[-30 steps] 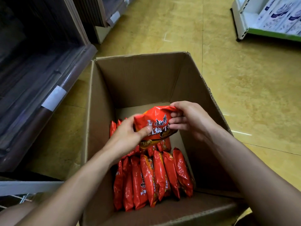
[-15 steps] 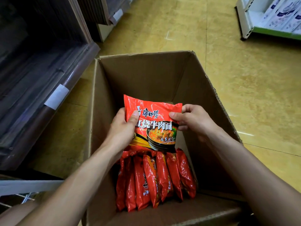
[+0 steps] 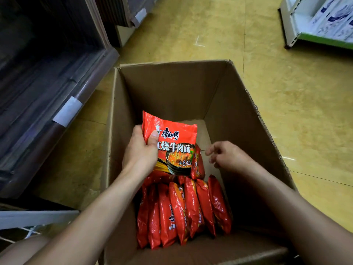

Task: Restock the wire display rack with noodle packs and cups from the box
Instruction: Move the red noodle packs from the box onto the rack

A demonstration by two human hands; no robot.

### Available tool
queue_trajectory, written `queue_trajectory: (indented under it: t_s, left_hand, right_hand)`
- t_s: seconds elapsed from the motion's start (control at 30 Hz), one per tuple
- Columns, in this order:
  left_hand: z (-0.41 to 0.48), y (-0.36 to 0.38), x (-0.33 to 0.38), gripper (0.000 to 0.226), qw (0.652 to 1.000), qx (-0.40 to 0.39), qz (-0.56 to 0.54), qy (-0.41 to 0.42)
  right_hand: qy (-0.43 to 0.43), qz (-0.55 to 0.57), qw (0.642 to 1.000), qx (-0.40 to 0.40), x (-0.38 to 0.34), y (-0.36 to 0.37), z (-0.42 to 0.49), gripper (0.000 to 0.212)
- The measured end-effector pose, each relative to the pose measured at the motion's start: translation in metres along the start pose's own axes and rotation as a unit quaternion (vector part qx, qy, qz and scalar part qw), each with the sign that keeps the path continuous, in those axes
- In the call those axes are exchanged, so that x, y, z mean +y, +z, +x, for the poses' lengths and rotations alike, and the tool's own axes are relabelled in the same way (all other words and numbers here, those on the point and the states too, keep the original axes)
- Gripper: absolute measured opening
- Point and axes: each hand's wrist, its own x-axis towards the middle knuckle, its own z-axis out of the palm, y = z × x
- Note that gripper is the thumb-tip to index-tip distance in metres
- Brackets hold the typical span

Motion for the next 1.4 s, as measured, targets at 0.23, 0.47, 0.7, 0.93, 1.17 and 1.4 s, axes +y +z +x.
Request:
queue_trajectory:
  t_s: [0.23,0.47,0.7,0.93,1.17,1.4]
  left_hand:
    - [0.0,0.001,0.003,0.03,1.0,0.016,-0.007,-0.01]
    - [0.0,0.001,0.003,0.031,0.999,0.025,-0.018,-0.015]
    - [0.0,0.002,0.003,0.032,0.999,0.025,-0.034,-0.005]
    - [-0.001,0.003,0.001,0.018,0.998,-0.008,-0.06,0.007]
    - [-0.001,0.005,0.003,0.016,0.997,-0.039,-0.073,0.008]
    - [0.0,0.005,0.001,0.01,0.987,-0.078,-0.134,-0.031]
  right_hand:
    - [-0.044,-0.233,0.957,-0.169,0.007,0.023,-0.009,0.04]
    - [-0.031,-0.276,0.955,-0.104,0.031,0.035,0.003,0.025]
    - [-0.144,-0.258,0.949,-0.108,0.024,0.027,0.002,0.01]
    - [-0.214,-0.056,0.975,-0.017,-0.003,-0.005,-0.011,0.007]
    - [-0.236,0.044,0.97,0.034,-0.012,-0.009,-0.016,0.009]
    - [-0.241,0.167,0.952,0.088,-0.021,-0.014,-0.017,0.016]
